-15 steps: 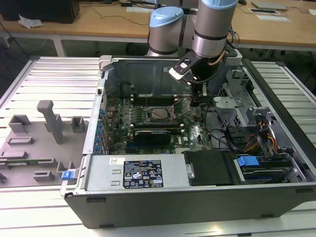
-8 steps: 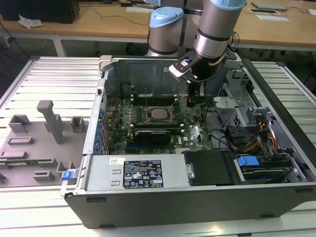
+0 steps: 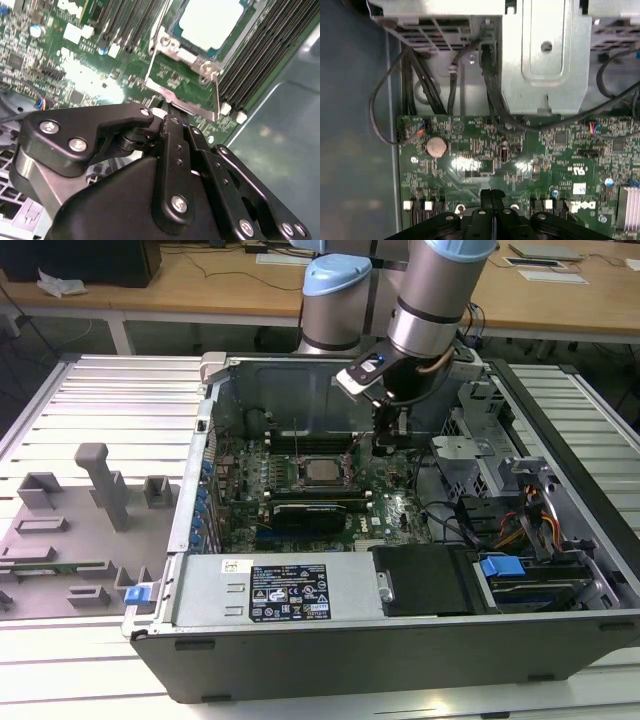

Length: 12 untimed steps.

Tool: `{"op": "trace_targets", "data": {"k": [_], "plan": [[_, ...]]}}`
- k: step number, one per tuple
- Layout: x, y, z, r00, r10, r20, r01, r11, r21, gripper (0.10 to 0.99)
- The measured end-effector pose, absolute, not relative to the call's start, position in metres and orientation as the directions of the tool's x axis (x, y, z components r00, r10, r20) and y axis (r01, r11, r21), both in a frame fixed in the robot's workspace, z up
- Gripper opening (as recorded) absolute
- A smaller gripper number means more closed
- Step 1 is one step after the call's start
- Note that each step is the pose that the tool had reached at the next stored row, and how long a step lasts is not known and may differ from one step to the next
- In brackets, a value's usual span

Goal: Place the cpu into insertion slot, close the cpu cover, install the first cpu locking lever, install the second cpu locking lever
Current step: 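Close the cpu cover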

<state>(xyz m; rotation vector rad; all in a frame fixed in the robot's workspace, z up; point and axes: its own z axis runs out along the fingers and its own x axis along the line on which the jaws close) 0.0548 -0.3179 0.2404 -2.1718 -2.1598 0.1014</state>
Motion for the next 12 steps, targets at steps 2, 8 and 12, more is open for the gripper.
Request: {"op": "trace_targets", "data": {"k": [2,8,12], "plan": [[0.048,-0.318,0.240,0.006,1.000,0.007,0.995,-0.005,-0.100,0.106],[0.012,-0.317,0.240,0.006,1.000,0.008,0.999,-0.005,-0.052,0.106],[-0.004,-0.318,0.237,0.005,1.000,0.008,1.000,-0.005,-0.020,0.106]]}}
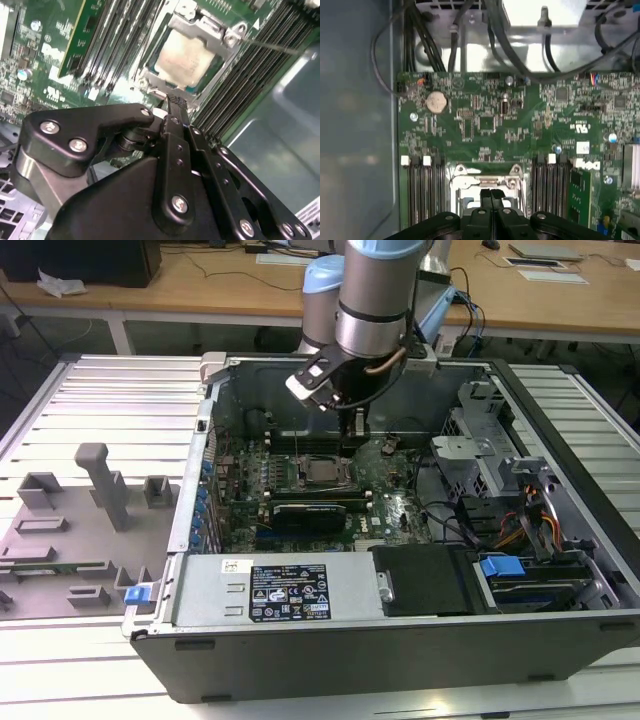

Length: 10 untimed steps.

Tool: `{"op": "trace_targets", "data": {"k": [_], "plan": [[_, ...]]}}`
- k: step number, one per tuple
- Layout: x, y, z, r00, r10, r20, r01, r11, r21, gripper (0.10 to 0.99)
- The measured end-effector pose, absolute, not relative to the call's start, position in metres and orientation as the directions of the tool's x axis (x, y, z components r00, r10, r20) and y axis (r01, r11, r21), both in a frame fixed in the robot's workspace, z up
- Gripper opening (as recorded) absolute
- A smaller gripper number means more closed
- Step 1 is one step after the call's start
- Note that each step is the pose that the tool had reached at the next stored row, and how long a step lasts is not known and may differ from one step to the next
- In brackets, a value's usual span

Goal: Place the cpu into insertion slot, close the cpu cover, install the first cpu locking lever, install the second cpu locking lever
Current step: 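Close the cpu cover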

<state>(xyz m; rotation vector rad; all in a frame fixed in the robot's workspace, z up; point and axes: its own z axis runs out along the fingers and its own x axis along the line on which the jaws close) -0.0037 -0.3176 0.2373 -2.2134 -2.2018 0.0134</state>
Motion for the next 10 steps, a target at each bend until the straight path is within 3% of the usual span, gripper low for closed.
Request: {"op": "trace_targets", "data": {"k": [10], "plan": [[-0.033,-0.323,0.230,0.005,1.000,0.008,1.000,-0.005,0.020,0.106]]}}
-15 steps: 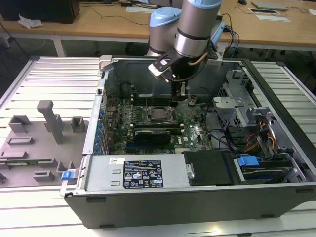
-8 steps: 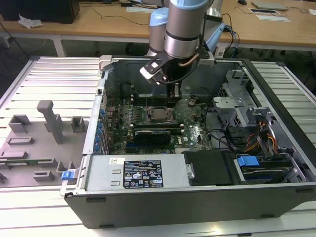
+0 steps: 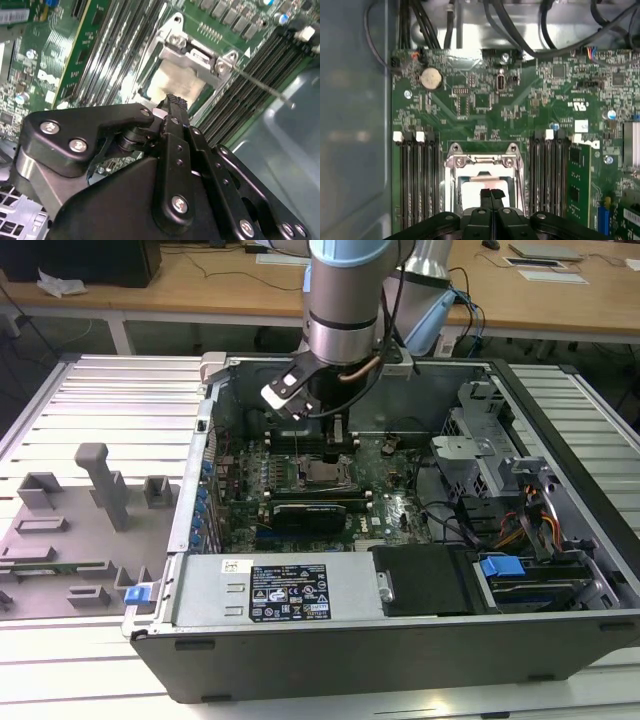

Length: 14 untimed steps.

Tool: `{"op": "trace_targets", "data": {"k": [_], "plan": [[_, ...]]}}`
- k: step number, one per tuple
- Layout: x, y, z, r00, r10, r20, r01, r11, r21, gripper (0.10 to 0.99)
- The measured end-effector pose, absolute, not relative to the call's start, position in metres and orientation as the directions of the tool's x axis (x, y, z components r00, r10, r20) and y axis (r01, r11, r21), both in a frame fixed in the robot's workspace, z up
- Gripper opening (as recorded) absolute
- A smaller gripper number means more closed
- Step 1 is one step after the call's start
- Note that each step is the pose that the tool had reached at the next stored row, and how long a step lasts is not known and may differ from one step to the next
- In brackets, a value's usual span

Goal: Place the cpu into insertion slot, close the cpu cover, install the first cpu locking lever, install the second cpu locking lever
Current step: 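Close the cpu cover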

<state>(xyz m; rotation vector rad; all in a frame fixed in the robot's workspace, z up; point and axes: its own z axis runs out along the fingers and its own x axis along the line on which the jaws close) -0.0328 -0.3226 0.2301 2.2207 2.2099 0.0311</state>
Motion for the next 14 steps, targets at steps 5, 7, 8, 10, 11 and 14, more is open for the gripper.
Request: {"op": "trace_targets", "data": {"k": [5,7,8,10,11,14], "plan": [[-0.0399,-0.3242,0.2276,0.005,1.000,0.008,1.000,-0.005,0.025,0.106],[-0.0399,-0.3242,0.2276,0.004,1.000,0.008,1.000,-0.005,0.025,0.106],[-0.0399,-0.3242,0.2276,0.004,1.000,0.008,1.000,-0.004,0.025,0.106],[-0.0399,-0.3242,0.2276,-0.006,1.000,0.008,1.000,0.006,0.025,0.106],[-0.0400,-0.3242,0.2276,-0.024,1.000,0.008,0.999,0.024,0.025,0.106],[-0.0400,-0.3242,0.2275,-0.106,0.994,0.008,0.994,0.106,0.025,0.106]]}}
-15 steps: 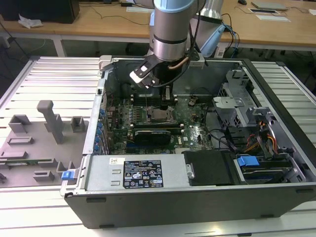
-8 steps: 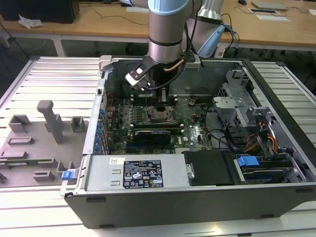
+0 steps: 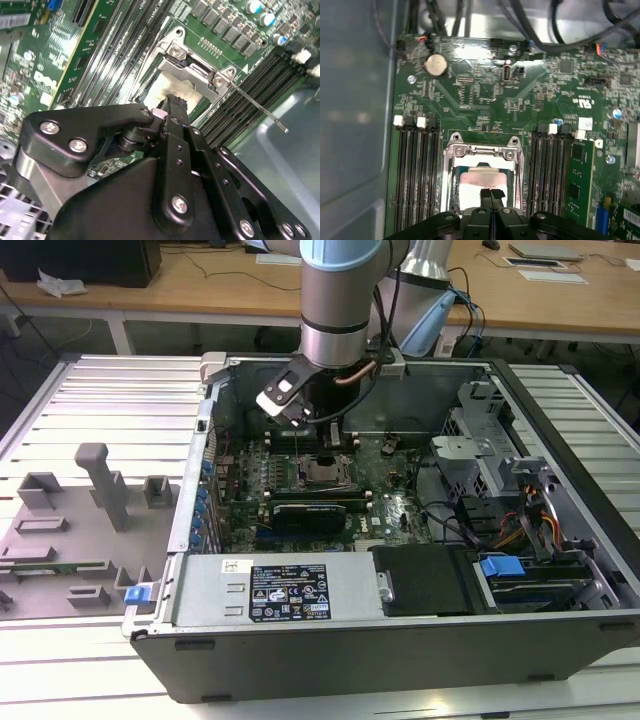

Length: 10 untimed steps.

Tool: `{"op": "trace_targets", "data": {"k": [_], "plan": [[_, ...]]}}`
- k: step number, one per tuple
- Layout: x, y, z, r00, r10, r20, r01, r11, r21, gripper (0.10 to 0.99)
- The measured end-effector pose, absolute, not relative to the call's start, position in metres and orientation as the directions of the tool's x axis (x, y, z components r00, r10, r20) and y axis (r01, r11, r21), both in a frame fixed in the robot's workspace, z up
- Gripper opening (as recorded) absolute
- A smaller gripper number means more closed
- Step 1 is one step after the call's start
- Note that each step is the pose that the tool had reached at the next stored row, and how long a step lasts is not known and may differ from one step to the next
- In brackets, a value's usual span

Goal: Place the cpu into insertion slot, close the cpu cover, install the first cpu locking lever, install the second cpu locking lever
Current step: 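Close the cpu cover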

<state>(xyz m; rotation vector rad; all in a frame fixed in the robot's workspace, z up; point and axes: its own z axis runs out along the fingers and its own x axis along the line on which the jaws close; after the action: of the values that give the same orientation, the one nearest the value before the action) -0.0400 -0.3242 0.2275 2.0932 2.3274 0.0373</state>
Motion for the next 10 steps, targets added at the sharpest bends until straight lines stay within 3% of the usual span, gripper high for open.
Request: {"op": "trace_targets", "data": {"k": [10], "plan": [[-0.0399,-0.3242,0.2273,-0.335,0.942,0.000,0.942,0.335,0.023,0.106]]}}
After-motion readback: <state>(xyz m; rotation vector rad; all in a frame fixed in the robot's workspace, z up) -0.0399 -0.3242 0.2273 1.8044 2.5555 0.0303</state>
